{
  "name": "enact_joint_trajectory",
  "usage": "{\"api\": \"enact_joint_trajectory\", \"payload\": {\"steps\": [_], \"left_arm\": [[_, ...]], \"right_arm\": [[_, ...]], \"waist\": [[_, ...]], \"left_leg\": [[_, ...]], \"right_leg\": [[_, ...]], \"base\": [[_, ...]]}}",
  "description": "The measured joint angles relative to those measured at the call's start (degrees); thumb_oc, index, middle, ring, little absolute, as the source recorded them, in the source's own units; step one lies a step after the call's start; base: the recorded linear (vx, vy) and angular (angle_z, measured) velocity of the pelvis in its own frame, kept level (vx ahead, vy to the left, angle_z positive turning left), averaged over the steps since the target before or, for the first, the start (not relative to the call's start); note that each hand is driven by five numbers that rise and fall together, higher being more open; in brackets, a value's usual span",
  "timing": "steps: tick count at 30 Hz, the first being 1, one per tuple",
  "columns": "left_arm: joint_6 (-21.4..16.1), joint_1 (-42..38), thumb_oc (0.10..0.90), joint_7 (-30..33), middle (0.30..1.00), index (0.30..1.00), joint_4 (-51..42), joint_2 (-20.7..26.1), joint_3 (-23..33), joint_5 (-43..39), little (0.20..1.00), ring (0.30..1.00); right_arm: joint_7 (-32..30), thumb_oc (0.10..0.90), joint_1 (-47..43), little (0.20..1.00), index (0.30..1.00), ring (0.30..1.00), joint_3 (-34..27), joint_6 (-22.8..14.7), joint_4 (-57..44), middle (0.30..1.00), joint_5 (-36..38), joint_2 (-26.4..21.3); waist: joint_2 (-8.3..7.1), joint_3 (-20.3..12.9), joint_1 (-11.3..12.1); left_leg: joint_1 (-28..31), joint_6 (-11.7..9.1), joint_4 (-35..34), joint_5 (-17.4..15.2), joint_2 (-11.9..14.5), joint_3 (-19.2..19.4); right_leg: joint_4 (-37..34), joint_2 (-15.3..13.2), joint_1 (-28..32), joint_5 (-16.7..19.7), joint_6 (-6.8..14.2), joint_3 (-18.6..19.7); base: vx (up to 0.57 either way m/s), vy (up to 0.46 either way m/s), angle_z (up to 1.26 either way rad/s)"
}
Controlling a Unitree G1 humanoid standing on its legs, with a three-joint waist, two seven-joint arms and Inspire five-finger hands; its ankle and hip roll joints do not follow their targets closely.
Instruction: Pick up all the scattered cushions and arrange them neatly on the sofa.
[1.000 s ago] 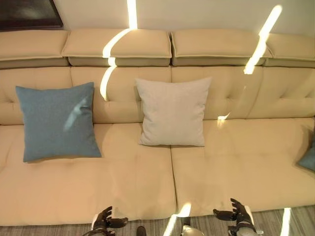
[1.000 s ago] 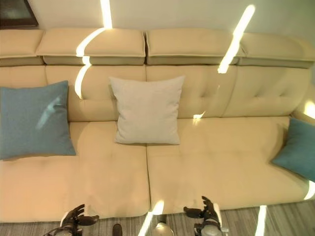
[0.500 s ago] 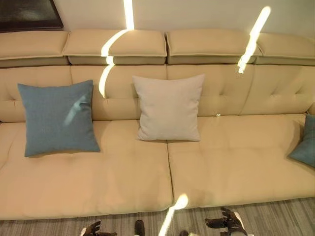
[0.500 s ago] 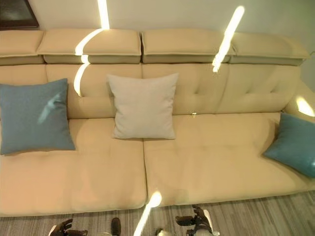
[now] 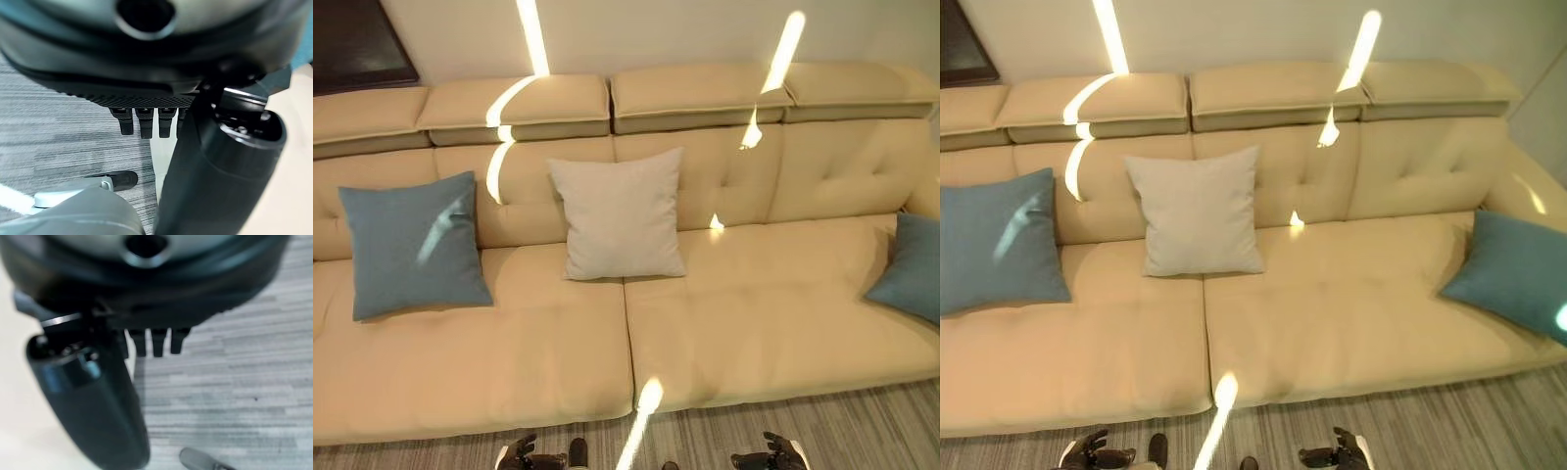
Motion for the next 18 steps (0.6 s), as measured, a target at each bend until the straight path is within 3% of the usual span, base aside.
{"api": "enact_joint_trajectory", "payload": {"steps": [1, 2, 3, 5, 7, 9, 10, 11, 12, 13, 14, 15, 16, 17, 18], "left_arm": [[0.00, -0.46, 0.800, -0.04, 0.900, 0.900, 0.08, -0.17, 0.03, 0.00, 0.900, 0.900], [0.02, -0.66, 0.800, -0.02, 0.900, 0.900, 0.14, 0.22, 0.39, -0.09, 0.900, 0.900], [0.00, -1.18, 0.800, -0.09, 0.900, 0.900, 0.04, 0.31, 0.34, -0.09, 0.900, 0.900], [0.09, -2.38, 0.800, -0.01, 0.900, 0.900, 0.06, -0.73, -0.29, -0.09, 0.900, 0.900], [0.08, -3.37, 0.800, -0.10, 0.900, 0.900, -0.03, -1.15, -1.30, -0.05, 0.900, 0.900], [-0.20, -6.18, 0.800, -0.16, 0.900, 0.900, -1.01, -1.93, -3.27, 0.12, 0.900, 0.900], [0.07, -7.64, 0.800, -0.09, 0.900, 0.900, -0.98, -1.80, -3.55, 0.12, 0.900, 0.900], [-0.12, -8.14, 0.800, -0.30, 0.900, 0.900, -1.38, -1.13, -5.08, 0.35, 0.900, 0.900], [-0.05, -8.89, 0.800, -0.29, 0.900, 0.900, -1.28, -1.30, -5.19, 0.84, 0.900, 0.900], [-0.10, -8.98, 0.800, -0.03, 0.900, 0.900, -1.63, -1.03, -6.09, 1.34, 0.900, 0.900], [-0.10, -9.10, 0.800, -0.25, 0.900, 0.900, -1.70, -0.56, -6.60, 1.87, 0.900, 0.900], [0.12, -9.27, 0.800, -0.30, 0.900, 0.900, -1.50, -0.42, -6.70, 2.22, 0.900, 0.900], [-0.13, -9.00, 0.800, -0.19, 0.900, 0.900, -1.82, -0.30, -6.75, 2.62, 0.900, 0.900], [0.03, -8.64, 0.800, -0.30, 0.900, 0.900, -1.24, -0.61, -6.44, 3.05, 0.900, 0.900], [0.03, -7.91, 0.800, -0.44, 0.900, 0.900, -0.41, -0.80, -5.88, 3.63, 0.900, 0.900]], "right_arm": [[0.01, 0.800, 0.02, 0.900, 0.900, 0.900, 0.08, -0.02, 0.02, 0.900, -0.05, -0.12], [0.01, 0.800, -1.36, 0.900, 0.900, 0.900, 1.21, -0.11, -0.05, 0.900, -0.35, -0.20], [-0.01, 0.800, -2.08, 0.900, 0.900, 0.900, 1.29, -0.11, -0.10, 0.900, -0.48, -0.69], [-0.08, 0.800, -2.61, 0.900, 0.900, 0.900, 1.62, 0.04, -0.16, 0.900, -0.60, -2.46], [-0.09, 0.800, -2.80, 0.900, 0.900, 0.900, 1.59, 0.05, -0.20, 0.900, -0.59, -2.84], [-0.17, 0.800, -2.54, 0.900, 0.900, 0.900, 1.47, 0.15, -0.22, 0.900, -0.55, -3.23], [-0.39, 0.800, -2.54, 0.900, 0.900, 0.900, 1.23, 0.16, -0.11, 0.900, -0.53, -2.42], [-0.43, 0.800, -4.16, 0.900, 0.900, 0.900, 0.41, 0.10, -0.20, 0.900, -0.46, -0.36], [-0.64, 0.800, -2.69, 0.900, 0.900, 0.900, 0.31, 0.13, -0.08, 0.900, -0.43, 0.20], [-0.74, 0.800, -2.51, 0.900, 0.900, 0.900, -0.13, -0.04, 0.01, 0.900, -0.53, 1.03], [-0.79, 0.800, -3.37, 0.900, 0.900, 0.900, -0.04, -0.06, -0.29, 0.900, -0.53, 1.44], [-0.88, 0.800, -3.13, 0.900, 0.900, 0.900, 0.51, 0.14, -0.07, 0.900, -0.58, 2.08], [-1.18, 0.800, -2.88, 0.900, 0.900, 0.900, 0.34, 0.63, 0.10, 0.900, -0.56, 2.51], [-0.94, 0.800, -2.20, 0.900, 0.900, 0.900, 0.57, 1.60, 0.40, 0.900, -0.62, 2.52], [-1.12, 0.800, -1.92, 0.900, 0.900, 0.900, 1.04, 1.65, 0.54, 0.900, -0.61, 2.51]], "waist": [[-0.48, 0.35, -0.71], [-1.54, 1.03, -0.92], [-1.92, 1.19, -0.23], [-0.81, 1.37, -1.28], [-0.32, 1.30, -1.87], [-0.31, 2.10, -3.20], [-1.80, 2.80, -3.48], [-3.67, 3.19, -2.43], [-5.40, 3.16, -3.52], [-5.59, 3.36, -3.15], [-5.79, 3.60, -2.94], [-5.24, 4.31, -3.88], [-4.76, 4.72, -3.26], [-2.67, 6.52, -1.63], [-0.80, 7.05, -1.96]], "left_leg": [[0.29, 0.01, 0.47, -0.02, -0.38, -1.57], [0.10, 0.01, 2.91, -0.66, -1.78, -6.19], [0.57, -0.61, 3.41, -1.89, -2.52, -8.33], [1.76, 0.56, 3.53, -5.86, -4.06, -12.41], [2.96, 2.17, 2.46, -8.33, -4.43, -13.53], [4.60, 3.19, 0.15, -12.75, -4.45, -13.28], [4.52, 3.59, 0.28, -12.71, -5.95, -12.42], [3.95, 5.89, -0.65, -11.92, -7.60, -7.63], [3.68, 6.52, 0.39, -12.12, -9.86, -6.69], [1.73, 7.95, 2.73, -13.08, -10.82, -4.37], [-0.61, 9.55, 4.84, -14.26, -10.60, -2.82], [-2.84, 10.68, 7.17, -13.74, -10.76, -0.26], [-4.53, 11.18, 9.03, -13.86, -9.84, 1.54], [-3.17, 11.60, 7.61, -12.79, -8.14, 5.14], [-3.07, 11.75, 8.24, -12.87, -6.74, 5.42]], "right_leg": [[0.01, -0.32, -0.17, 0.49, -0.03, 1.38], [0.53, -1.54, -0.80, 1.13, 0.43, 4.59], [0.64, -2.27, -1.49, 1.33, 0.83, 6.65], [0.85, -2.46, -2.76, 2.88, 1.30, 9.55], [1.14, -2.60, -3.88, 3.70, 2.55, 11.96], [1.10, -3.00, -5.12, 4.91, 4.71, 14.17], [1.21, -4.06, -5.75, 5.96, 5.44, 14.96], [2.95, -6.02, -9.70, 6.42, 6.56, 14.02], [3.29, -7.25, -10.51, 8.45, 6.32, 13.60], [3.50, -7.94, -12.98, 10.72, 8.22, 14.62], [2.93, -7.93, -15.08, 13.98, 9.48, 14.04], [2.15, -7.72, -16.35, 11.59, 10.73, 8.86], [1.94, -8.18, -16.61, 6.48, 3.70, 3.94], [7.61, -9.63, -18.85, 3.37, 5.21, -4.48], [14.51, -10.06, -19.19, 1.06, 4.75, -7.48]], "base": [[-0.13, 0.082, -0.91], [-0.09, 0.100, -1.08], [-0.09, 0.134, -1.24], [-0.11, 0.176, -0.85], [-0.10, 0.145, -0.71], [-0.16, 0.205, -0.59], [-0.32, 0.243, -1.12], [-0.34, 0.190, -1.14], [-0.34, 0.190, -1.45], [-0.31, 0.075, -0.98], [-0.21, 0.050, -1.06], [-0.38, 0.116, -0.89], [-0.18, 0.069, -1.16], [-0.22, 0.086, -1.13], [-0.14, 0.034, -1.21]]}}
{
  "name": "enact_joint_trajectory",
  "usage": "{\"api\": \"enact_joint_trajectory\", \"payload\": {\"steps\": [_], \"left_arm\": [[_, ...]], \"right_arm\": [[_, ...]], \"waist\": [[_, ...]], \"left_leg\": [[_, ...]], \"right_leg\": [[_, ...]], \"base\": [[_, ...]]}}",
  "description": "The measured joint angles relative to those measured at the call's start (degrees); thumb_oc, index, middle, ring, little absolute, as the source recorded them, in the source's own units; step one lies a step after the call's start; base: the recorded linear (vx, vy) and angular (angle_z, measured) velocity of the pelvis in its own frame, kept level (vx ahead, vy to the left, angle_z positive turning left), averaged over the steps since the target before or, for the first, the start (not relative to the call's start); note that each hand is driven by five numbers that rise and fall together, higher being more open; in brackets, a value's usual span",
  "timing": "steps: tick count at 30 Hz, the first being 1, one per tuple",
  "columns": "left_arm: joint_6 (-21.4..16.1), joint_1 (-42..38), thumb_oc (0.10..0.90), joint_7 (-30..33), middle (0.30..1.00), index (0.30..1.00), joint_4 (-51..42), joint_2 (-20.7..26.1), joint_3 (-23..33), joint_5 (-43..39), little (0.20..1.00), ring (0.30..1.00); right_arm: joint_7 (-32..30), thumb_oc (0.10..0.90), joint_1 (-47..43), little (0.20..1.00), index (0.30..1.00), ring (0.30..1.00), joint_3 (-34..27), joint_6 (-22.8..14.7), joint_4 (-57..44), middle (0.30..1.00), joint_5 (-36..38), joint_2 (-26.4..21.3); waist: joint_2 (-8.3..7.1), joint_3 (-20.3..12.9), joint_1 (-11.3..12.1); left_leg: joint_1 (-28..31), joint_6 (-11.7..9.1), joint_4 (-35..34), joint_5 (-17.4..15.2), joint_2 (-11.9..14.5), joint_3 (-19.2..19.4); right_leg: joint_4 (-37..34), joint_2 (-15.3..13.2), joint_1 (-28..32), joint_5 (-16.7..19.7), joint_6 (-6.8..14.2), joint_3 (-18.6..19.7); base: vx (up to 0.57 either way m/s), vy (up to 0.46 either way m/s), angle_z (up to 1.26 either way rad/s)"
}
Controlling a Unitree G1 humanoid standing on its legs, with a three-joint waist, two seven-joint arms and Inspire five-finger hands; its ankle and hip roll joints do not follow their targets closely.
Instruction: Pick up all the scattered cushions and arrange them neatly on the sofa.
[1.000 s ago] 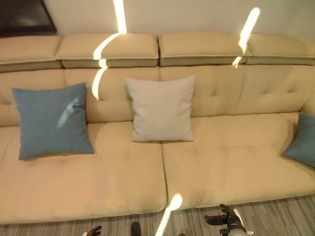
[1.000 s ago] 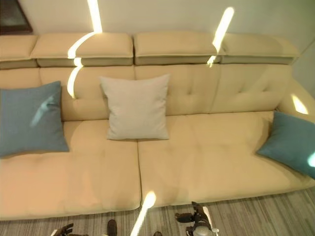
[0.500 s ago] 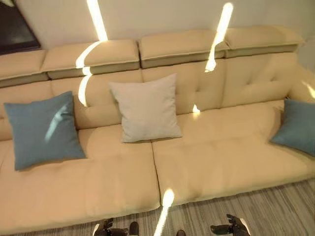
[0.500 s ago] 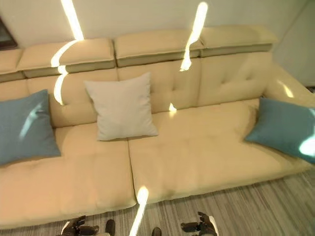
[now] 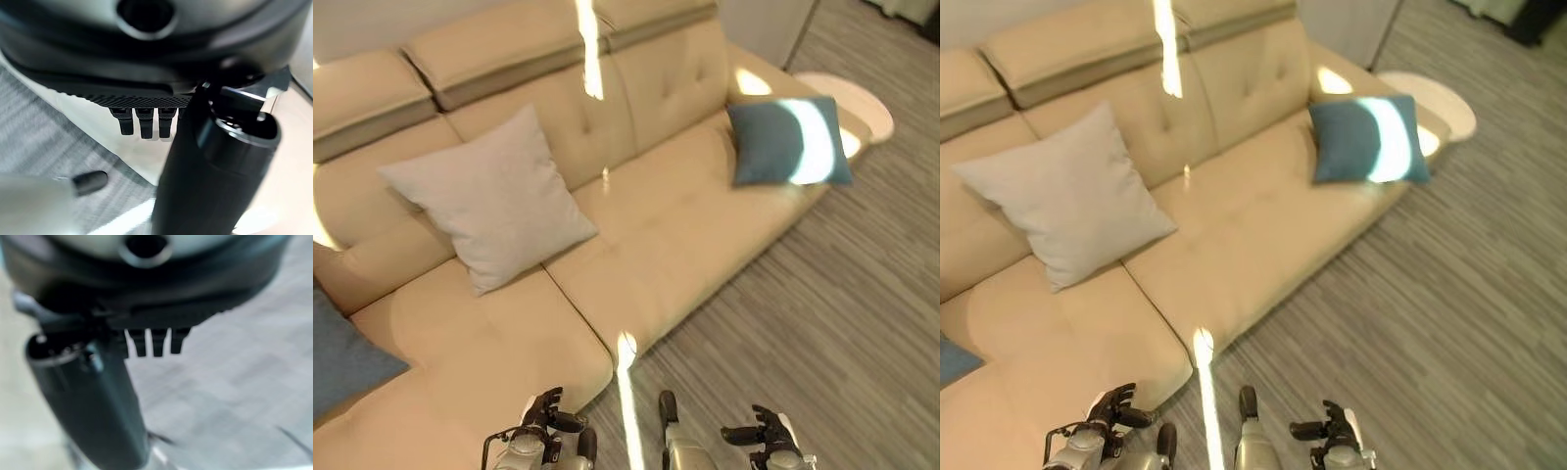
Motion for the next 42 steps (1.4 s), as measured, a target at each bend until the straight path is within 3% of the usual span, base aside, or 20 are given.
{"api": "enact_joint_trajectory", "payload": {"steps": [2, 4, 7, 8, 10, 11, 12, 14, 15, 16, 18, 22, 30, 31, 33, 34, 35, 37, 39, 42], "left_arm": [[0.07, 2.77, 0.800, 0.20, 0.900, 0.900, 0.31, 1.22, 2.34, 0.37, 0.900, 0.900], [0.15, 4.23, 0.800, 0.23, 0.900, 0.900, 0.89, 2.47, 3.44, 0.39, 0.900, 0.900], [0.55, 5.74, 0.800, 0.32, 0.900, 0.900, 1.27, 4.67, 3.07, 0.43, 0.900, 0.900], [1.03, 5.93, 0.800, 0.28, 0.900, 0.900, 1.07, 6.34, 3.16, 0.43, 0.900, 0.900], [1.35, 7.28, 0.800, 0.26, 0.900, 0.900, 1.41, 3.93, 3.28, 0.36, 0.900, 0.900], [1.31, 7.88, 0.800, 0.43, 0.900, 0.900, 1.41, 3.27, 3.13, 0.39, 0.900, 0.900], [1.32, 7.42, 0.800, 0.47, 0.900, 0.900, 1.15, 2.67, 3.29, 0.36, 0.900, 0.900], [1.31, 6.09, 0.800, 0.62, 0.900, 0.900, 0.66, 2.12, 2.92, 0.34, 0.900, 0.900], [1.31, 5.41, 0.800, 0.50, 0.900, 0.900, 0.38, 2.74, 2.57, 0.36, 0.900, 0.900], [1.30, 4.66, 0.800, 0.22, 0.900, 0.900, 0.21, 2.15, 1.54, 0.47, 0.900, 0.900], [1.13, 3.60, 0.800, -0.41, 0.900, 0.900, -0.89, 1.33, -1.02, 0.41, 0.900, 0.900], [1.23, 1.93, 0.800, -1.07, 0.900, 0.900, -0.95, -1.38, -1.73, 0.18, 0.900, 0.900], [1.37, 1.84, 0.800, -1.17, 0.900, 0.900, -1.38, -1.56, -1.56, 0.43, 0.900, 0.900], [1.37, 1.91, 0.800, -1.17, 0.900, 0.900, -1.34, -1.42, -1.59, 0.42, 0.900, 0.900], [1.42, 0.97, 0.800, -0.91, 0.900, 0.900, -1.86, -0.55, -1.66, 0.40, 0.900, 0.900], [1.33, 0.70, 0.800, -0.82, 0.900, 0.900, -2.11, 0.14, -2.06, 0.40, 0.900, 0.900], [1.38, 0.22, 0.800, -0.84, 0.900, 0.900, -1.88, 0.29, -2.04, 0.40, 0.900, 0.900], [1.24, -0.10, 0.800, -0.66, 0.900, 0.900, -2.47, 0.80, -2.49, 0.36, 0.900, 0.900], [1.30, 0.12, 0.800, -0.52, 0.900, 0.900, -2.67, 1.44, -2.58, 0.32, 0.900, 0.900], [1.30, 0.75, 0.800, -0.42, 0.900, 0.900, -1.42, 2.10, -1.84, 0.32, 0.900, 0.900]], "right_arm": [[0.12, 0.800, 2.22, 0.900, 0.900, 0.900, -0.01, 0.38, -0.07, 0.900, -0.01, -0.09], [0.05, 0.800, 2.20, 0.900, 0.900, 0.900, -0.07, 0.39, 0.68, 0.900, -0.01, -0.23], [-0.02, 0.800, 2.44, 0.900, 0.900, 0.900, -0.10, 0.16, 0.74, 0.900, 0.00, -0.60], [-0.02, 0.800, 1.87, 0.900, 0.900, 0.900, -0.07, 0.08, 0.67, 0.900, 0.01, -0.02], [-0.04, 0.800, 1.53, 0.900, 0.900, 0.900, -0.13, -0.36, 0.64, 0.900, 0.01, -0.66], [-0.13, 0.800, 1.93, 0.900, 0.900, 0.900, -0.06, -1.10, -0.56, 0.900, 0.02, -0.83], [-0.25, 0.800, 4.26, 0.900, 0.900, 0.900, -0.12, -1.22, -0.76, 0.900, 0.02, -1.68], [-0.54, 0.800, 6.14, 0.900, 0.900, 0.900, -1.37, -1.34, -1.07, 0.900, 0.22, -2.16], [-0.65, 0.800, 6.72, 0.900, 0.900, 0.900, -1.92, -1.62, -1.76, 0.900, 0.29, -1.83], [-0.91, 0.800, 7.40, 0.900, 0.900, 0.900, -2.32, -1.45, -1.08, 0.900, 0.53, -1.79], [-1.50, 0.800, 8.44, 0.900, 0.900, 0.900, -2.27, -0.95, 0.30, 0.900, 0.75, -3.02], [-1.49, 0.800, 7.62, 0.900, 0.900, 0.900, -1.77, 0.18, 2.08, 0.900, 0.76, -3.21], [-1.48, 0.800, 4.02, 0.900, 0.900, 0.900, -1.63, 0.04, 1.80, 0.900, 0.67, -3.19], [-1.48, 0.800, 3.45, 0.900, 0.900, 0.900, -1.69, 0.06, 1.77, 0.900, 0.66, -2.91], [-1.14, 0.800, 2.48, 0.900, 0.900, 0.900, -1.61, 0.07, 1.40, 0.900, 0.65, -2.02], [-1.10, 0.800, 1.57, 0.900, 0.900, 0.900, -1.55, 0.08, 1.30, 0.900, 0.64, -1.70], [-1.13, 0.800, 1.83, 0.900, 0.900, 0.900, -1.30, 0.03, 1.20, 0.900, 0.60, -1.68], [-1.11, 0.800, 1.38, 0.900, 0.900, 0.900, -0.95, 0.16, 1.17, 0.900, 0.23, -1.68], [-1.06, 0.800, 1.28, 0.900, 0.900, 0.900, -0.59, 0.13, -0.31, 0.900, -0.07, -1.44], [-1.03, 0.800, 1.51, 0.900, 0.900, 0.900, -0.55, 0.16, -0.66, 0.900, -0.36, -1.00]], "waist": [[0.70, -0.38, 0.35], [0.51, -0.96, 1.89], [-0.52, -2.88, 5.05], [-2.25, -3.48, 6.23], [-0.11, -5.11, 6.43], [-0.55, -6.27, 6.57], [0.42, -7.44, 5.43], [0.61, -7.40, 4.27], [0.50, -7.16, 2.95], [-0.36, -6.70, 2.64], [-0.08, -6.65, 2.52], [-0.74, -5.76, 1.92], [0.14, -5.00, 1.85], [1.26, -4.73, 2.08], [1.67, -3.50, 2.20], [1.98, -2.58, 2.08], [1.77, -2.40, 1.63], [0.87, -2.31, 3.09], [0.91, -1.59, 3.21], [0.12, -1.14, 3.12]], "left_leg": [[2.98, 0.98, -4.25, 1.52, 1.82, 2.38], [5.19, -0.30, -7.55, 3.57, 2.97, 4.79], [4.20, -2.10, -8.71, 5.12, 5.16, 8.93], [3.89, -3.97, -8.60, 6.07, 4.68, 9.89], [3.99, -5.84, -7.56, 8.91, 8.10, 5.94], [2.64, -8.00, -4.87, 10.92, 9.40, 3.72], [1.42, -11.43, -3.26, 14.21, 11.06, 0.19], [-0.17, -15.12, -1.94, 19.70, 13.41, -1.89], [-1.33, -15.34, -0.73, 23.02, 14.37, -2.34], [-2.01, -15.94, 1.67, 23.10, 14.33, -2.72], [-2.06, -13.20, 2.65, 13.01, 6.77, -7.43], [-1.89, -8.37, -3.89, 8.56, -1.82, -6.47], [3.00, -5.16, -9.75, 7.33, -1.94, -6.10], [4.51, -1.65, -11.26, 7.34, -1.03, -6.50], [6.02, -1.22, -12.36, 7.58, 0.33, -4.95], [7.12, -0.95, -12.71, 7.46, 0.82, -4.72], [7.17, -0.21, -12.08, 6.87, 0.36, -4.81], [7.72, 2.15, -11.19, 4.40, -1.06, -2.29], [8.97, 1.71, -11.60, 3.55, -1.64, -1.50], [11.38, 1.22, -12.78, 2.09, -1.58, -0.53]], "right_leg": [[9.04, 0.61, 2.50, -3.67, 2.24, -0.45], [16.35, 1.55, 3.88, -7.80, 2.12, 0.64], [13.01, -0.55, 10.76, -11.60, 2.55, -4.56], [3.25, -0.09, 15.45, -10.45, 1.90, -3.97], [-3.82, 4.88, 17.64, -7.28, -0.81, -1.61], [-6.13, 6.05, 18.25, -6.40, -2.44, -0.30], [-6.86, 8.23, 18.49, -6.33, -3.29, -0.27], [-7.21, 10.94, 17.83, -5.64, -6.31, 0.83], [-7.78, 11.76, 17.78, -5.66, -8.37, 1.18], [-8.65, 12.17, 18.19, -5.01, -9.73, 2.32], [-10.49, 12.06, 18.24, -3.09, -9.66, 4.31], [-14.68, 13.55, 18.73, -0.49, -8.04, 6.92], [-13.89, 17.65, 19.45, -1.08, -7.91, 13.12], [-10.94, 18.16, 18.33, -2.19, -6.93, 13.02], [0.55, 18.33, 13.23, -4.94, -4.08, 10.98], [9.05, 17.41, 9.53, -7.36, -0.91, 9.48], [13.36, 15.54, 7.73, -10.35, -1.13, 7.90], [21.72, 7.32, 2.55, -12.29, 0.68, 5.27], [17.78, 1.18, 1.47, -12.15, 0.84, 2.67], [6.94, 0.17, 1.15, -8.19, 1.56, 2.34]], "base": [[-0.17, 0.009, -0.61], [-0.16, -0.069, -0.72], [-0.09, -0.124, -0.90], [-0.07, -0.233, -0.74], [-0.06, -0.235, -0.86], [-0.04, -0.180, -0.74], [-0.09, -0.322, -0.33], [-0.04, -0.214, -0.21], [0.04, -0.099, -0.38], [0.11, -0.080, -0.55], [0.12, -0.023, -0.61], [0.10, 0.049, -0.33], [0.14, 0.101, -0.54], [0.04, 0.056, -0.36], [0.04, 0.064, -0.38], [0.08, 0.076, -0.21], [0.14, 0.060, -0.14], [0.20, 0.000, -0.42], [0.22, -0.048, -0.42], [0.33, -0.102, -0.25]]}}
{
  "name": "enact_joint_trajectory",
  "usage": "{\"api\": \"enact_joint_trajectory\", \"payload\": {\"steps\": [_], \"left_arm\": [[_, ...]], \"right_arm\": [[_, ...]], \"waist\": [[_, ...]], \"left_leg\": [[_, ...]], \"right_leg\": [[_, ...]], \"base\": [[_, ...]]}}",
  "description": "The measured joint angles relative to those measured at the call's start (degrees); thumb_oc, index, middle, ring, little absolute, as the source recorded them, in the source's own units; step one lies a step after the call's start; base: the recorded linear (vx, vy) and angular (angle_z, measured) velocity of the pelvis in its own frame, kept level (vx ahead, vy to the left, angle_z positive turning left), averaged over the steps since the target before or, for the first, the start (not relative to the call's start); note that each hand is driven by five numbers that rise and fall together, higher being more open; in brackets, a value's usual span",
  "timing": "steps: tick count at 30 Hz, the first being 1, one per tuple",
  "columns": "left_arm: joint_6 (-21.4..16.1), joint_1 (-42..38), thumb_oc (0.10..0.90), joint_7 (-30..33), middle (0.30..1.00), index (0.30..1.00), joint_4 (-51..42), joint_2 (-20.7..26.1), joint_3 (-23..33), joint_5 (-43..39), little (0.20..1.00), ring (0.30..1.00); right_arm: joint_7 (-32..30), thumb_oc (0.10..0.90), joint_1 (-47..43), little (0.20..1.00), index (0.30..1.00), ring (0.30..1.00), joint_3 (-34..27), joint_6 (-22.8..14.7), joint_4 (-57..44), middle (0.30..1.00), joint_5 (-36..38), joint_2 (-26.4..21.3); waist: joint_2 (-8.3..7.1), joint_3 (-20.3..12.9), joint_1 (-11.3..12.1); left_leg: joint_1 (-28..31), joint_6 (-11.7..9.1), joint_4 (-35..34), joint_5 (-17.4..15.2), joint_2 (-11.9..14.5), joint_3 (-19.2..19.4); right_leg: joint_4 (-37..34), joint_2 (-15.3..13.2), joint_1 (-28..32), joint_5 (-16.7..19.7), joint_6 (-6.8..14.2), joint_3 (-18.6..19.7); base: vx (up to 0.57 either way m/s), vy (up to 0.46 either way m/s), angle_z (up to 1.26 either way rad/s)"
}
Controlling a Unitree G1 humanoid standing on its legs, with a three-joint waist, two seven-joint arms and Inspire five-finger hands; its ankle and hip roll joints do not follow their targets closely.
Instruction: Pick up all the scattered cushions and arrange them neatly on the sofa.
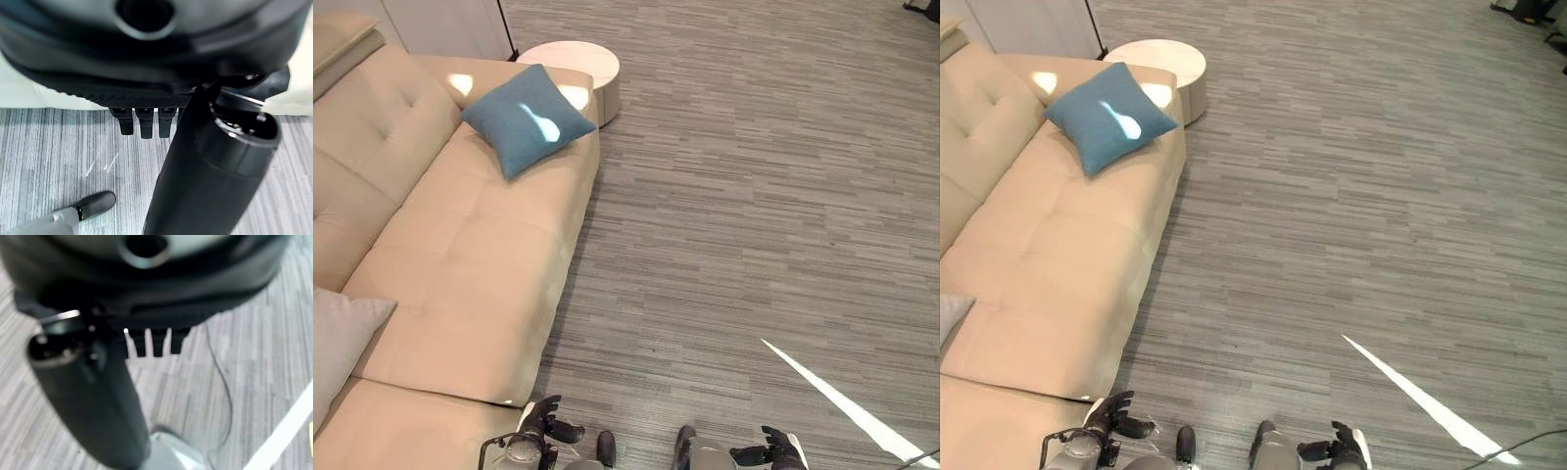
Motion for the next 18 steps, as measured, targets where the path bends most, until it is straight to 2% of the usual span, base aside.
{"api": "enact_joint_trajectory", "payload": {"steps": [3, 5, 6, 7, 8, 9, 10, 11, 13, 14, 16, 17, 18], "left_arm": [[0.00, 0.06, 0.800, 0.06, 0.900, 0.900, 1.41, 0.01, 1.50, 0.00, 0.900, 0.900], [-0.02, 0.82, 0.800, 0.07, 0.900, 0.900, 1.66, 0.12, 1.80, 0.01, 0.900, 0.900], [-0.01, 3.05, 0.800, 0.06, 0.900, 0.900, 1.75, -1.28, 1.81, -0.08, 0.900, 0.900], [0.00, 3.40, 0.800, -0.13, 0.900, 0.900, 1.95, -1.55, 2.00, -0.13, 0.900, 0.900], [-0.02, 3.35, 0.800, -0.19, 0.900, 0.900, 1.87, -1.58, 2.08, -0.12, 0.900, 0.900], [-0.11, 3.10, 0.800, -0.17, 0.900, 0.900, 1.83, -1.46, 2.18, -0.08, 0.900, 0.900], [-0.15, 2.48, 0.800, -0.37, 0.900, 0.900, 1.74, -1.57, 2.50, -0.11, 0.900, 0.900], [-0.20, 1.35, 0.800, -0.43, 0.900, 0.900, 0.47, -1.75, 2.81, -0.65, 0.900, 0.900], [-0.42, 1.15, 0.800, -0.59, 0.900, 0.900, -0.52, -2.12, 2.65, -0.55, 0.900, 0.900], [-0.54, 0.56, 0.800, -0.64, 0.900, 0.900, -0.72, -2.57, 2.48, -0.57, 0.900, 0.900], [-0.69, 0.18, 0.800, -0.68, 0.900, 0.900, -1.75, -2.96, 2.26, -0.58, 0.900, 0.900], [-0.81, 0.11, 0.800, -0.67, 0.900, 0.900, -2.45, -2.98, 2.36, -1.26, 0.900, 0.900], [-0.76, -0.06, 0.800, -0.52, 0.900, 0.900, -2.41, -2.97, 1.77, -1.26, 0.900, 0.900]], "right_arm": [[0.00, 0.800, -0.20, 0.900, 0.900, 0.900, -0.06, -0.03, -0.34, 0.900, -0.19, 0.01], [0.02, 0.800, 2.03, 0.900, 0.900, 0.900, -0.05, 0.43, -0.03, 0.900, -0.20, 0.11], [0.05, 0.800, 3.80, 0.900, 0.900, 0.900, -0.07, 0.62, 0.39, 0.900, -0.18, -0.02], [0.06, 0.800, 4.36, 0.900, 0.900, 0.900, -0.11, 0.61, 0.38, 0.900, -0.15, 0.02], [0.12, 0.800, 4.40, 0.900, 0.900, 0.900, -0.12, 0.62, 0.41, 0.900, -0.09, 0.22], [0.13, 0.800, 4.20, 0.900, 0.900, 0.900, -0.17, 0.46, 0.23, 0.900, 0.08, 0.27], [0.04, 0.800, 4.11, 0.900, 0.900, 0.900, -0.27, 0.21, 0.07, 0.900, 0.25, 0.23], [-0.17, 0.800, 3.09, 0.900, 0.900, 0.900, -0.55, -0.38, 0.07, 0.900, 0.49, -0.36], [-0.30, 0.800, 1.81, 0.900, 0.900, 0.900, -0.25, -1.10, -0.44, 0.900, 0.68, -1.26], [-0.40, 0.800, 1.18, 0.900, 0.900, 0.900, -0.01, -1.71, -0.40, 0.900, 0.83, -1.53], [-0.41, 0.800, 0.62, 0.900, 0.900, 0.900, -0.06, -1.38, 0.31, 0.900, 1.30, -1.29], [-0.48, 0.800, 0.59, 0.900, 0.900, 0.900, 0.00, -1.30, 0.28, 0.900, 1.59, -0.90], [-0.47, 0.800, 0.27, 0.900, 0.900, 0.900, 0.53, -1.39, 0.22, 0.900, 1.72, -0.76]], "waist": [[-0.64, 0.12, -1.34], [-1.56, -0.29, -1.99], [0.09, -1.10, -2.68], [1.12, -1.71, -2.93], [0.73, -1.89, -2.64], [-0.02, -2.44, -2.45], [-0.96, -2.90, -2.43], [-1.44, -3.08, -0.91], [-1.40, -3.10, -0.08], [-1.17, -2.99, 0.02], [-1.80, -2.67, 0.20], [-2.10, -2.59, 0.36], [-1.96, -2.62, 0.40]], "left_leg": [[0.66, -1.17, 0.39, -1.87, 0.29, -0.79], [3.50, -2.83, -0.92, -2.84, 0.20, -2.27], [6.45, -4.67, -0.32, -4.76, 2.83, -3.86], [6.25, -5.80, 2.21, -5.45, 4.41, -4.40], [4.86, -6.30, 7.53, -5.20, 5.20, -4.41], [1.07, -7.49, 15.45, -5.03, 5.35, -4.49], [-4.10, -9.39, 25.32, -4.04, 5.26, -4.45], [-11.92, -12.01, 39.47, -3.15, 6.12, -4.93], [-16.25, -12.15, 43.35, -2.75, 6.16, -6.11], [-18.46, -12.24, 45.09, -3.03, 6.47, -5.75], [-20.74, -11.27, 42.95, -3.24, 7.23, -3.52], [-21.75, -11.09, 37.48, -3.07, 7.03, -2.25], [-21.56, -10.03, 26.72, -2.20, 7.12, 0.03]], "right_leg": [[-8.04, 1.10, -1.71, 4.92, 1.06, 0.08], [-12.82, 1.23, -0.46, 9.31, 0.22, -1.22], [-12.49, 3.54, 2.77, 13.74, -2.82, -1.22], [-13.17, 5.15, 4.60, 13.40, -3.34, -1.40], [-15.22, 6.17, 7.17, 13.09, -3.89, -1.68], [-17.25, 6.47, 9.18, 13.57, -4.86, -2.39], [-18.11, 6.55, 9.92, 13.44, -7.01, -2.84], [-18.58, 6.97, 10.86, 13.71, -9.96, -2.93], [-18.75, 7.91, 12.29, 12.18, -11.74, -2.89], [-19.57, 8.45, 13.77, 10.66, -11.98, -2.99], [-21.12, 9.21, 17.23, 9.25, -12.62, -3.77], [-21.82, 9.81, 18.99, 8.36, -12.26, -4.43], [-22.00, 10.61, 20.13, 7.15, -11.82, -4.77]], "base": [[0.30, -0.136, 0.13], [0.35, -0.177, 0.60], [0.36, -0.242, 0.58], [0.29, -0.283, 0.50], [0.15, -0.248, 0.35], [0.08, -0.178, 0.29], [0.12, -0.189, 0.08], [0.08, -0.103, -0.16], [0.21, -0.109, -0.19], [0.28, -0.076, 0.13], [0.26, -0.011, 0.21], [0.41, 0.037, 0.15], [0.41, 0.057, 0.14]]}}
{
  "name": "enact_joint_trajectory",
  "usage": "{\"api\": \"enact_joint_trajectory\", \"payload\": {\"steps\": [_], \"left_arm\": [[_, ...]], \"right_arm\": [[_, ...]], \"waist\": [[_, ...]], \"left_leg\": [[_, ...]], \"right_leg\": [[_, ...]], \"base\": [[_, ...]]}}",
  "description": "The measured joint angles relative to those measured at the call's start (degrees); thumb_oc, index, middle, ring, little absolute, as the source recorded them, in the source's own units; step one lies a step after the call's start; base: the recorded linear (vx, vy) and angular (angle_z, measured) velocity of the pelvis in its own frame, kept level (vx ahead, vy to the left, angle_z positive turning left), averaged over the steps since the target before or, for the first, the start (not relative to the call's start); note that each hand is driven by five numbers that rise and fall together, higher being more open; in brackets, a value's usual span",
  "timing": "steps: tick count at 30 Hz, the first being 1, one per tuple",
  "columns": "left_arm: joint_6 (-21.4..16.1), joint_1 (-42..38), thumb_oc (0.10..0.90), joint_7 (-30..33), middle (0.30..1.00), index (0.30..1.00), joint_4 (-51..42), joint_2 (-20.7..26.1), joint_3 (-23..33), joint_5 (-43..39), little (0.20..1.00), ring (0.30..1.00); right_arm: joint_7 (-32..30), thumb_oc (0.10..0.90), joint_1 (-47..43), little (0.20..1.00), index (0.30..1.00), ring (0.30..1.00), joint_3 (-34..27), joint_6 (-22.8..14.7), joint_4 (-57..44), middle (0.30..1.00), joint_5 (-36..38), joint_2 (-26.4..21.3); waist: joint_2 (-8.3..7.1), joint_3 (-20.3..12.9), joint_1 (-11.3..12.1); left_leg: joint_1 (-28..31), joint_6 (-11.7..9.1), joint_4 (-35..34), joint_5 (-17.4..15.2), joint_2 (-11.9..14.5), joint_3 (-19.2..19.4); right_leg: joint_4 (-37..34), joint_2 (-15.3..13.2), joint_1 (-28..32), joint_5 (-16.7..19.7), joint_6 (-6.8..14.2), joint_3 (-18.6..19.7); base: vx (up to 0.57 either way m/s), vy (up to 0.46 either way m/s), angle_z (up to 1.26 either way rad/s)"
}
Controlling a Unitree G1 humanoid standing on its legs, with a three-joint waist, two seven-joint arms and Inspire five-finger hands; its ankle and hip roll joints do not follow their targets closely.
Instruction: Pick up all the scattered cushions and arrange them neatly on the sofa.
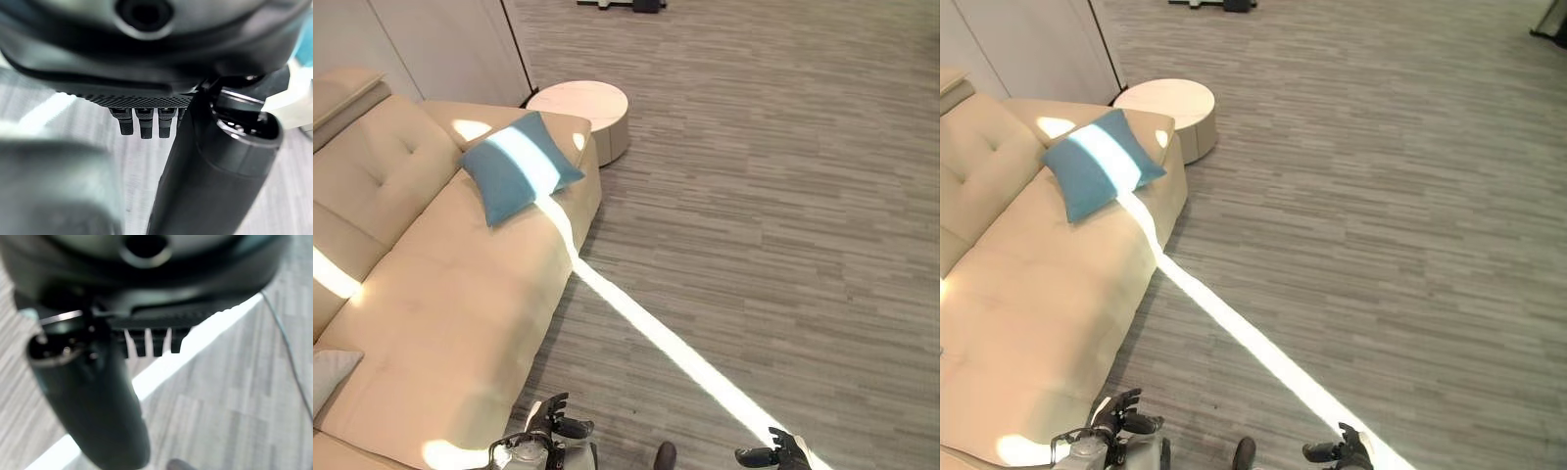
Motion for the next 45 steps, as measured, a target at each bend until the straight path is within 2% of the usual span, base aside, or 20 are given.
{"api": "enact_joint_trajectory", "payload": {"steps": [3, 6, 7, 8, 10, 12, 14, 16, 19, 22, 27, 28, 29, 31, 34, 36, 39, 40, 42, 45], "left_arm": [[0.24, -0.03, 0.800, 0.05, 0.900, 0.900, 0.49, -0.04, -0.94, -0.24, 0.900, 0.900], [0.25, 0.07, 0.800, 0.09, 0.900, 0.900, 0.61, 0.01, -0.59, -0.71, 0.900, 0.900], [0.24, 1.11, 0.800, 0.23, 0.900, 0.900, 0.73, -0.15, -0.55, -0.89, 0.900, 0.900], [0.23, 1.59, 0.800, 0.15, 0.900, 0.900, 0.75, 0.07, -0.43, -1.06, 0.900, 0.900], [0.32, 1.14, 0.800, 0.44, 0.900, 0.900, 0.82, 1.37, -0.26, -0.98, 0.900, 0.900], [0.33, 0.47, 0.800, 0.35, 0.900, 0.900, 0.93, 1.82, -0.21, -0.97, 0.900, 0.900], [0.68, 0.85, 0.800, 0.31, 0.900, 0.900, 2.06, 2.07, -0.35, -0.97, 0.900, 0.900], [0.69, 0.70, 0.800, 0.29, 0.900, 0.900, 1.97, 3.33, -1.39, -0.93, 0.900, 0.900], [0.68, -0.44, 0.800, 0.38, 0.900, 0.900, 1.93, 3.63, -2.48, -0.90, 0.900, 0.900], [0.71, 0.02, 0.800, 0.44, 0.900, 0.900, 2.82, 4.00, -2.43, -0.81, 0.900, 0.900], [0.72, 1.42, 0.800, 0.46, 0.900, 0.900, 5.16, 3.85, -0.92, -0.69, 0.900, 0.900], [0.69, 2.84, 0.800, 0.42, 0.900, 0.900, 4.82, 3.92, -1.08, -0.28, 0.900, 0.900], [0.67, 3.37, 0.800, 0.39, 0.900, 0.900, 4.90, 3.52, -1.12, -0.15, 0.900, 0.900], [0.68, 4.00, 0.800, 0.13, 0.900, 0.900, 5.29, 2.88, -0.98, 0.32, 0.900, 0.900], [0.58, 3.31, 0.800, 0.09, 0.900, 0.900, 5.50, 2.08, 0.25, 0.27, 0.900, 0.900], [0.56, 1.55, 0.800, 0.07, 0.900, 0.900, 5.71, 1.77, 1.55, -0.15, 0.900, 0.900], [0.48, 1.09, 0.800, 0.09, 0.900, 0.900, 5.67, 1.06, 1.66, -0.43, 0.900, 0.900], [0.54, 0.45, 0.800, -0.01, 0.900, 0.900, 5.53, 0.92, 1.84, -0.77, 0.900, 0.900], [0.49, 0.19, 0.800, 0.02, 0.900, 0.900, 4.56, 0.76, 1.67, -0.96, 0.900, 0.900], [0.57, -0.45, 0.800, 0.00, 0.900, 0.900, 4.74, 0.68, 0.99, -0.92, 0.900, 0.900]], "right_arm": [[-0.03, 0.800, 0.81, 0.900, 0.900, 0.900, 0.54, 0.16, 0.19, 0.900, 0.47, 0.07], [-0.14, 0.800, 1.46, 0.900, 0.900, 0.900, 0.40, 0.28, 0.64, 0.900, 0.78, -0.03], [-0.13, 0.800, 2.16, 0.900, 0.900, 0.900, 0.40, 0.33, 1.19, 0.900, 0.76, -0.23], [-0.22, 0.800, 2.62, 0.900, 0.900, 0.900, 0.34, 0.50, 1.25, 0.900, 0.77, -0.07], [-0.03, 0.800, 2.81, 0.900, 0.900, 0.900, 0.40, 0.75, 1.96, 0.900, 0.60, 1.32], [0.06, 0.800, 2.38, 0.900, 0.900, 0.900, 0.13, 0.86, 2.18, 0.900, 0.37, 1.63], [0.25, 0.800, 2.25, 0.900, 0.900, 0.900, -0.05, 1.25, 2.03, 0.900, -0.07, 1.64], [0.43, 0.800, 1.62, 0.900, 0.900, 0.900, -0.09, 0.87, 1.56, 0.900, -0.63, 1.49], [0.51, 0.800, 1.11, 0.900, 0.900, 0.900, 0.03, 0.85, -0.18, 0.900, -0.64, 1.18], [1.29, 0.800, -0.47, 0.900, 0.900, 0.900, 0.23, 0.71, -0.78, 0.900, -0.66, 1.25], [1.51, 0.800, -0.53, 0.900, 0.900, 0.900, 0.60, 0.58, -2.51, 0.900, -0.67, 1.31], [1.50, 0.800, 0.36, 0.900, 0.900, 0.900, 0.56, 0.74, -2.22, 0.900, -0.66, 1.56], [1.50, 0.800, 0.95, 0.900, 0.900, 0.900, 0.56, 0.75, -2.09, 0.900, -0.66, 1.44], [1.53, 0.800, 1.51, 0.900, 0.900, 0.900, 0.44, 0.74, -1.99, 0.900, -0.62, 1.35], [1.53, 0.800, 1.73, 0.900, 0.900, 0.900, -0.42, 0.71, -2.01, 0.900, 0.08, 0.90], [1.48, 0.800, 1.55, 0.900, 0.900, 0.900, -0.51, 0.13, -1.92, 0.900, 1.17, 0.87], [1.43, 0.800, 0.67, 0.900, 0.900, 0.900, 0.03, -0.46, -2.02, 0.900, 1.40, 0.35], [1.46, 0.800, 0.69, 0.900, 0.900, 0.900, 0.18, -0.44, -1.31, 0.900, 1.45, 0.58], [1.53, 0.800, 1.48, 0.900, 0.900, 0.900, 0.62, -0.29, -0.05, 0.900, 1.89, 1.02], [1.42, 0.800, 2.04, 0.900, 0.900, 0.900, 0.64, -0.23, 0.12, 0.900, 2.41, 0.93]], "waist": [[0.37, -0.13, -0.33], [0.39, -0.12, -0.13], [1.04, -0.51, 0.03], [1.08, -0.75, 0.08], [-1.78, -1.08, 0.00], [-2.22, -1.02, 0.10], [-1.55, -0.97, 1.07], [-1.04, -0.98, 1.61], [1.70, 0.04, 1.05], [2.79, 0.33, -0.37], [1.28, 0.24, -0.96], [-0.45, -0.10, -1.88], [-0.16, -0.34, -1.70], [1.06, -0.82, -1.72], [0.91, -0.88, -1.76], [-0.34, -0.68, -1.44], [0.00, -0.85, -0.85], [-0.57, -0.52, -0.76], [-1.54, 0.04, -0.64], [-1.34, 0.16, -0.51]], "left_leg": [[1.47, -0.44, -18.65, 4.95, -0.51, 3.39], [2.82, 0.65, -21.63, 7.81, -2.15, 4.43], [5.29, 2.53, -23.20, 9.07, -2.13, 4.83], [6.24, 6.84, -23.26, 13.24, -2.40, 4.49], [7.13, 8.33, -22.78, 11.82, -5.03, 4.88], [7.78, 9.69, -22.83, 9.48, -6.39, 4.90], [11.25, 10.40, -24.09, 8.65, -7.15, 4.43], [14.79, 12.66, -25.61, 5.81, -9.20, 3.12], [16.78, 13.42, -26.96, 5.34, -9.18, -0.40], [19.64, 11.79, -27.62, 4.89, -9.21, -2.51], [24.88, 8.87, -27.55, 0.57, -8.43, -5.11], [27.13, 7.80, -27.92, -0.84, -8.87, -6.63], [27.95, 7.16, -27.60, -2.13, -7.85, -6.92], [27.18, 4.42, -23.57, -3.01, -4.99, -6.79], [25.08, 2.37, -14.76, -2.69, -3.95, -5.90], [17.28, -0.66, 1.31, -3.77, -4.00, -4.94], [11.97, -2.73, 9.05, -2.00, -2.02, -3.41], [10.42, -1.93, 11.11, -2.60, -1.09, -0.97], [8.91, -0.64, -0.62, -2.60, -0.23, 2.33], [7.83, -1.24, -19.24, 2.74, -0.29, 4.87]], "right_leg": [[0.42, 1.23, 1.68, -1.65, 1.79, -1.92], [0.41, 1.26, 5.52, -5.09, 4.59, -1.62], [0.65, 1.82, 6.90, -5.75, 5.47, -1.02], [0.70, 1.72, 8.44, -7.15, 6.56, -0.67], [3.08, -1.01, 8.17, -8.54, 8.42, -0.34], [7.70, -3.32, 6.78, -8.74, 9.22, 0.28], [20.32, -6.28, 2.32, -12.69, 12.41, 1.05], [35.87, -9.35, -3.74, -12.52, 12.87, 2.16], [40.62, -9.97, -10.19, -14.11, 12.46, 2.01], [26.71, -9.55, -14.43, -12.46, 11.35, 0.15], [10.49, -5.61, -19.41, 1.00, 12.40, 5.32], [10.94, -6.83, -18.83, 5.67, 10.18, 5.16], [11.55, -5.97, -18.27, 7.15, 8.62, 5.12], [9.56, -3.14, -15.22, 6.21, 5.52, 3.58], [4.40, -1.62, -9.74, 5.87, 3.83, 1.92], [1.56, -1.89, -7.23, 6.38, 2.30, 1.43], [0.75, -0.55, -5.68, 4.12, -0.61, 1.63], [-0.12, -0.57, -4.76, 4.03, -0.60, 1.09], [-0.17, -0.68, -2.45, 1.91, -0.44, -1.91], [-0.17, 0.10, -0.99, -0.11, 0.98, -4.26]], "base": [[0.30, 0.048, 0.21], [0.43, 0.146, -0.06], [0.33, 0.141, -0.23], [0.18, 0.084, -0.13], [0.30, 0.195, 0.02], [0.22, 0.173, 0.04], [0.20, 0.181, -0.07], [0.27, 0.148, 0.23], [0.21, -0.001, 0.56], [0.27, -0.069, 0.50], [0.28, -0.123, 0.43], [0.24, -0.136, 0.64], [0.32, -0.203, 0.52], [0.21, -0.168, 0.26], [0.13, -0.195, 0.33], [0.07, -0.094, 0.13], [0.14, -0.091, 0.05], [0.24, -0.011, 0.52], [0.32, 0.009, 0.63], [0.24, 0.044, 0.40]]}}
